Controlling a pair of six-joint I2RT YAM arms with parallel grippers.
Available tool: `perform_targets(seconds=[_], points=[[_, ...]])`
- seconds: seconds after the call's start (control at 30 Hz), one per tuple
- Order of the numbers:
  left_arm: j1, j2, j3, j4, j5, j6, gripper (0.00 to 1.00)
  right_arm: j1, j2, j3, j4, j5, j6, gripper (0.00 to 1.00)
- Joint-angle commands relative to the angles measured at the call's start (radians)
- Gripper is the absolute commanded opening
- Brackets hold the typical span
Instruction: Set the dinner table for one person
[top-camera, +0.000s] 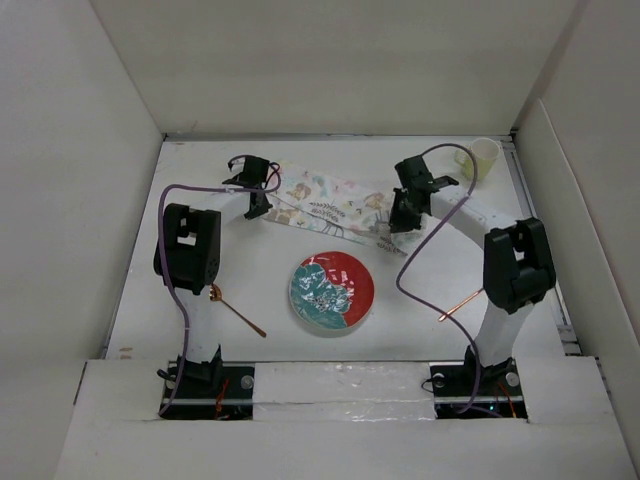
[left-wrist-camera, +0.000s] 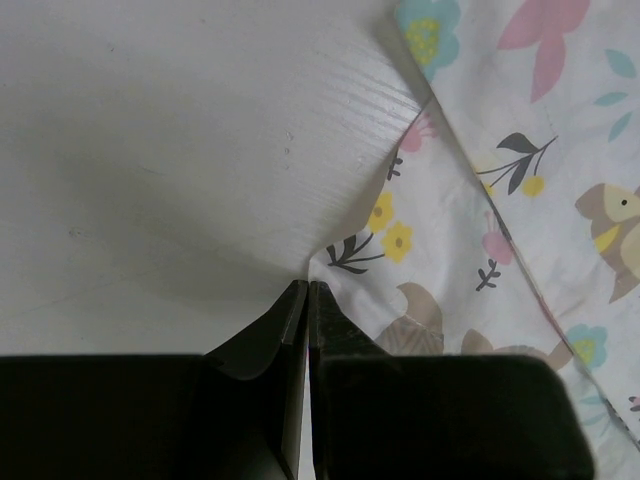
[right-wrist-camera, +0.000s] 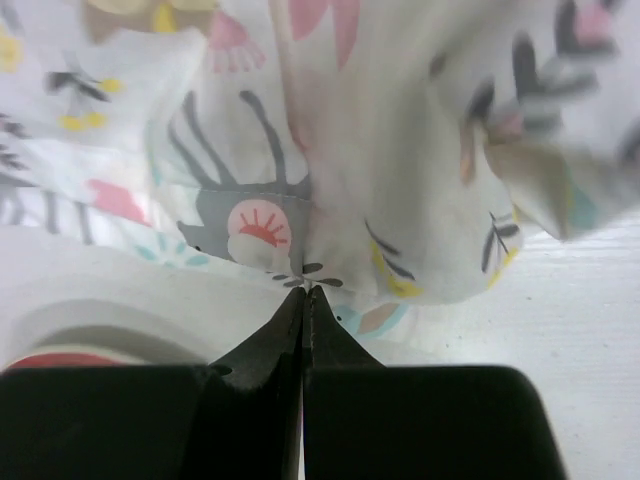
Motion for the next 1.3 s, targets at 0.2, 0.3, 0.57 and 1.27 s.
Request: perform_targets(seconds=[0.2, 0.3, 0.57, 1.27], points=[[0.005, -0.118, -0.021, -0.018, -0.041, 0.015, 0.00, -0.102, -0.268, -0.064, 0.062, -0.184, -0.007, 0.00], [0.005, -0.193, -0.028, -0.018, -0.050, 0.020, 0.00, -0.158, -0.341, -0.087, 0.080, -0.247, 0.001, 0.00], [0.025, -0.339, -0.037, -0.015, -0.033, 0.038, 0.00, -0.326, -0.484, -0.171, 0.169, -0.413, 0.085, 0.00], [0.025, -0.525, 0.296, -0.139, 0.051, 0.038, 0.00, -0.455, -0.680, 0.005, 0.128, -0.441, 0.176, 0.00]])
